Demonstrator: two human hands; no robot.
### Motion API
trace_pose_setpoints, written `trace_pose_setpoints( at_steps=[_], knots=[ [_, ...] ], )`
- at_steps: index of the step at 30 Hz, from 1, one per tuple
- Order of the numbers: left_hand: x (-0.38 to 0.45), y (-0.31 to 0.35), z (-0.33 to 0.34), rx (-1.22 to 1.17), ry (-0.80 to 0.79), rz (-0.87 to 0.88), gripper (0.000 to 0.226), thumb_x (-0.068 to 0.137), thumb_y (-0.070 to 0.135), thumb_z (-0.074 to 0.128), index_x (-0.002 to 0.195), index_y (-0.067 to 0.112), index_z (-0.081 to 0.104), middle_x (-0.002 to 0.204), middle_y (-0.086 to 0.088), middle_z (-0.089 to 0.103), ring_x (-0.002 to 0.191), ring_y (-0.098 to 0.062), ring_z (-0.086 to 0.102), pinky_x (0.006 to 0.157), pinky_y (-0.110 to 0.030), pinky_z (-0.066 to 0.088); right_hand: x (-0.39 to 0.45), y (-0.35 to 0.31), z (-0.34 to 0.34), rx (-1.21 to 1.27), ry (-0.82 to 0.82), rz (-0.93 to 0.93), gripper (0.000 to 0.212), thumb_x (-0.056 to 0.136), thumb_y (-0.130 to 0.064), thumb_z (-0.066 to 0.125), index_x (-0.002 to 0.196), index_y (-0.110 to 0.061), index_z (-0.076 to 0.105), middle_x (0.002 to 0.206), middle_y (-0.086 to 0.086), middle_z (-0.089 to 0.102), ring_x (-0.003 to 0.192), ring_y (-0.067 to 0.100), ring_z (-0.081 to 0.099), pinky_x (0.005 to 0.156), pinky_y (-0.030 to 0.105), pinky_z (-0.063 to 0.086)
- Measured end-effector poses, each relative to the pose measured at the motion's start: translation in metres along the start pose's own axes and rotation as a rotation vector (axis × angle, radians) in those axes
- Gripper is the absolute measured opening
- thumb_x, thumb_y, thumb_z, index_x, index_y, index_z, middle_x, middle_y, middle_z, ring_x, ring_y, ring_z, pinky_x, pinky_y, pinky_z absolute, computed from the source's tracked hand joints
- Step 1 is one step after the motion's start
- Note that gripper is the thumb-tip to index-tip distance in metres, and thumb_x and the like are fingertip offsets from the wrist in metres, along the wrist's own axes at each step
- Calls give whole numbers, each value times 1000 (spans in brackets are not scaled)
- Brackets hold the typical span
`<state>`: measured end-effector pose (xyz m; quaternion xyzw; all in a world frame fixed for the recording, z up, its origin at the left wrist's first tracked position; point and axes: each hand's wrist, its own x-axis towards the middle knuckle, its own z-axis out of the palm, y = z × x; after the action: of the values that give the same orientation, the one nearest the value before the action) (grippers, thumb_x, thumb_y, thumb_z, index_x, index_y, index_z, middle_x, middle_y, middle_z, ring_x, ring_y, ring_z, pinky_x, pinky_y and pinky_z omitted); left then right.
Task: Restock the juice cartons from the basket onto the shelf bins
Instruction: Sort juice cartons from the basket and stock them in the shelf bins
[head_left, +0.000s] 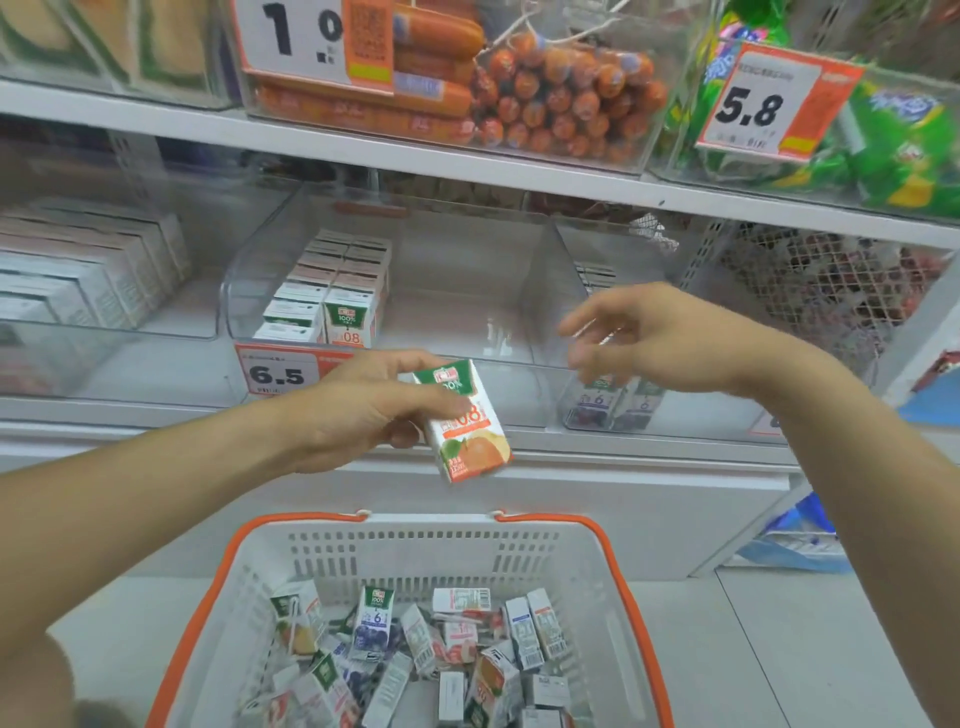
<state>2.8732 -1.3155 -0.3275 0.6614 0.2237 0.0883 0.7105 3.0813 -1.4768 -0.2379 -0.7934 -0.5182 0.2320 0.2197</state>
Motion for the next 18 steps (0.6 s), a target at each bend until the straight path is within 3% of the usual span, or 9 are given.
trace_pose_setpoints(
  at_steps=[2,3,4,6,9,12,14,16,18],
  knots=[
    [-8,3,-4,96,-81,-31,43,70,14,83,111,18,67,88,-14,74,77,-21,60,70,-30,41,1,-22,26,166,-210,-43,42,84,-28,76,122,-25,57,101,1,75,90,19,73,76,33,59],
    [-13,3,-7,170,-110,-38,49,71,14,85,115,19,65,75,-7,72,70,-17,58,67,-27,41,2,-30,42,190,-284,-55,50,82,-27,79,126,-26,54,103,2,73,88,19,73,77,33,59],
    [-18,4,-10,249,-127,-39,53,72,15,86,119,20,62,63,0,64,61,-13,52,62,-25,40,3,-36,58,196,-329,-66,57,80,-27,81,129,-27,50,106,2,70,85,20,73,75,31,58],
    [-27,3,-16,366,-132,-30,54,75,19,85,122,22,59,59,0,57,57,-12,46,59,-27,37,6,-44,86,200,-346,-87,64,78,-24,83,129,-28,46,112,5,61,77,22,74,68,27,57],
    [-39,-2,-30,446,-59,-37,58,73,28,85,122,25,53,79,-3,73,64,-12,60,66,-29,45,14,-51,105,222,-311,-127,59,78,-14,83,125,-22,48,114,7,56,70,24,74,66,28,59],
    [-45,-5,-48,466,109,85,65,67,52,80,120,28,52,98,0,76,88,-15,71,83,-36,56,25,-60,108,307,-241,-169,52,76,-2,82,118,-15,54,107,13,59,67,25,73,64,32,60],
    [-48,-3,-62,575,231,234,62,70,63,72,119,29,54,106,8,70,95,-3,66,83,-25,52,33,-68,107,369,-163,-196,51,74,5,81,115,-11,54,106,15,60,66,24,71,64,38,62],
    [-52,0,-76,798,377,354,54,80,62,64,121,29,54,114,18,60,99,6,55,86,-18,42,43,-76,101,460,-40,-214,49,72,10,80,111,-8,54,106,16,62,70,28,71,66,44,62],
    [-51,-2,-93,1046,566,474,57,81,61,60,124,25,55,124,9,52,116,-6,43,98,-27,34,55,-81,94,529,122,-232,48,71,13,79,106,-9,55,107,18,65,76,29,72,70,45,62]
  ],
)
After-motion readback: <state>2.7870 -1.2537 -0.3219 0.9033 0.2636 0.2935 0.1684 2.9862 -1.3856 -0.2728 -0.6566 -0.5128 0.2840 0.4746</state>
